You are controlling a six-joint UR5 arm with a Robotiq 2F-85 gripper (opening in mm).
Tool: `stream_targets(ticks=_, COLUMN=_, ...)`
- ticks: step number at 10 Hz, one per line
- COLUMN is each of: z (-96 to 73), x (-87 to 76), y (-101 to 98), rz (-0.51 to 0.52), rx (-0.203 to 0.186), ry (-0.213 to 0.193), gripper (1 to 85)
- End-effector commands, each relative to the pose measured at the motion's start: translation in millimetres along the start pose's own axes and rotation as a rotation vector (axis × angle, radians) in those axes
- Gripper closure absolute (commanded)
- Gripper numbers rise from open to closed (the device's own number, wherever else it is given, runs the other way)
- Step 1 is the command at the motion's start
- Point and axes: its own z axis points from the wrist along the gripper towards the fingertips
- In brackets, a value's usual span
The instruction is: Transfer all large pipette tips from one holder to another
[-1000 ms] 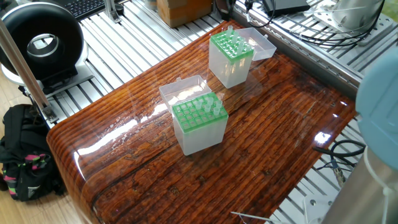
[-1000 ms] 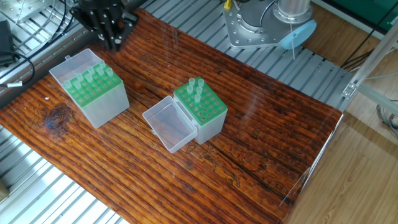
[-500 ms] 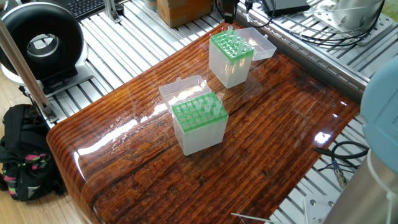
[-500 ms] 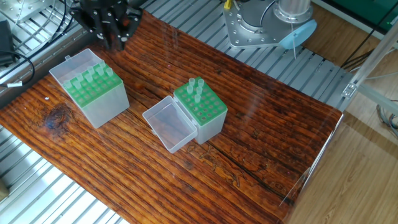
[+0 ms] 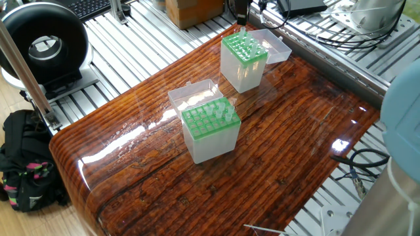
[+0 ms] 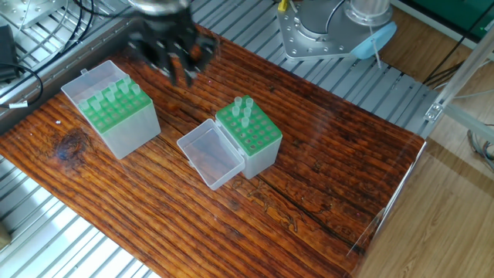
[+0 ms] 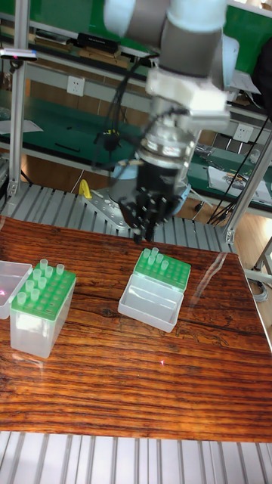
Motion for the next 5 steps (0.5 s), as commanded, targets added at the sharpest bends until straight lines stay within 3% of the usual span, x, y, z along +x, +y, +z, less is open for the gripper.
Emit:
stream_targets(ticks=1, z=24.3, x=-31.2, y=27.4, rz=0.159, rx=0.020, ry=-0.048, gripper=58.3)
stream_targets(ticks=3, z=38.7, x=-39.3, y=60.7, rz=0.187, rx=0.011, ry=-0.050, gripper=58.7)
stream_targets(ticks=5, z=52.6, x=-29.7, y=86.5, rz=0.210, rx=0.020, ry=-0.067, gripper=58.7)
